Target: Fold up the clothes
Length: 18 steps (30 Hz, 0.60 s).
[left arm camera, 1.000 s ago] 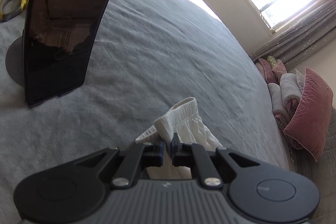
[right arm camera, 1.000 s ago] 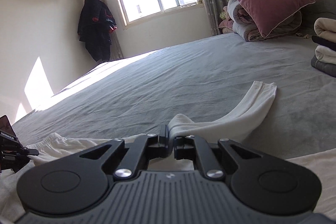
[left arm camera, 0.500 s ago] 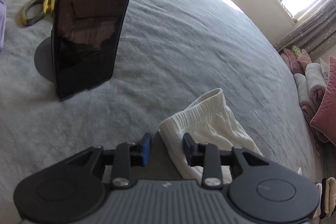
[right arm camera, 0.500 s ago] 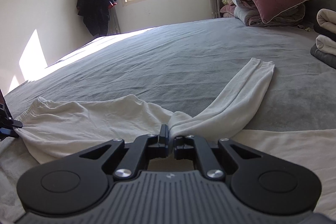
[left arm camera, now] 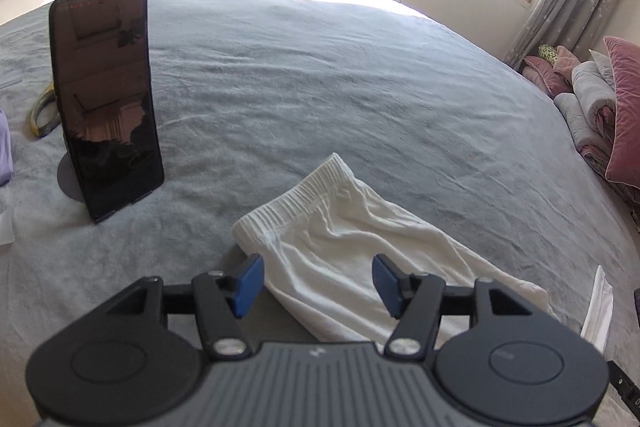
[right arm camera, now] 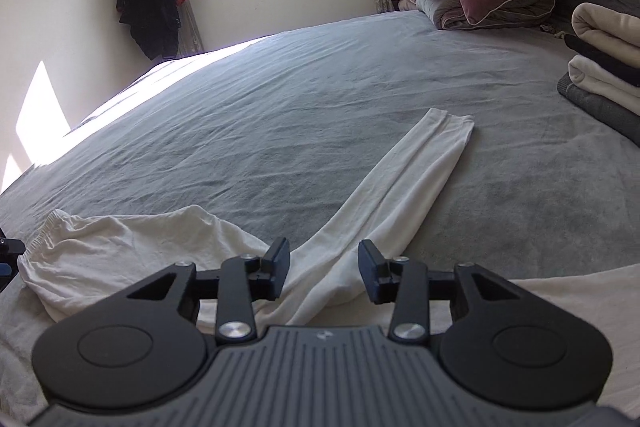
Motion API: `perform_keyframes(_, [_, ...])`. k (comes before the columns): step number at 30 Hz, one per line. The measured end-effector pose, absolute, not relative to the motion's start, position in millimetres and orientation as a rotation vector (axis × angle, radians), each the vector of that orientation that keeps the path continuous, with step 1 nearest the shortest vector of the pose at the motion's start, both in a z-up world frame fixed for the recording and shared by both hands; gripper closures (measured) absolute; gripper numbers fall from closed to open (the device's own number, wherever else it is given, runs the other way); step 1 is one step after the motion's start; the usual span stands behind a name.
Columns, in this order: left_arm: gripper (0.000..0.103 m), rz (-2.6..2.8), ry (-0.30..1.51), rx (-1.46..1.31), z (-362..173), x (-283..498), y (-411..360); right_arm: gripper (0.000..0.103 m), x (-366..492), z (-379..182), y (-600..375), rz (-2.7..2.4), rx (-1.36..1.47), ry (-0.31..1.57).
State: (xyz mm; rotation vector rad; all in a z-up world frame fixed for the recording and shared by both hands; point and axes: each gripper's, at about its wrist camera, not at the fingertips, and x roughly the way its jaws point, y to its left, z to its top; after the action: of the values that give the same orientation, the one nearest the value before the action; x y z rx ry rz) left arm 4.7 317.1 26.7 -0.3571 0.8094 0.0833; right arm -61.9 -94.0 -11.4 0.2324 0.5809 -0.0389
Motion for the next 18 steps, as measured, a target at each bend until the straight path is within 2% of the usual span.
perform_keyframes(12, [0.042,-0.207,0.921,-0.369,4,27,241,0.061,19,-21,-136,-0.101,0.283,0.653])
perform_keyframes(18, [0.041,-0.324,0.959,-0.291,-2,31,200,0.061,55,-29,-153,-0.154,0.29,0.698])
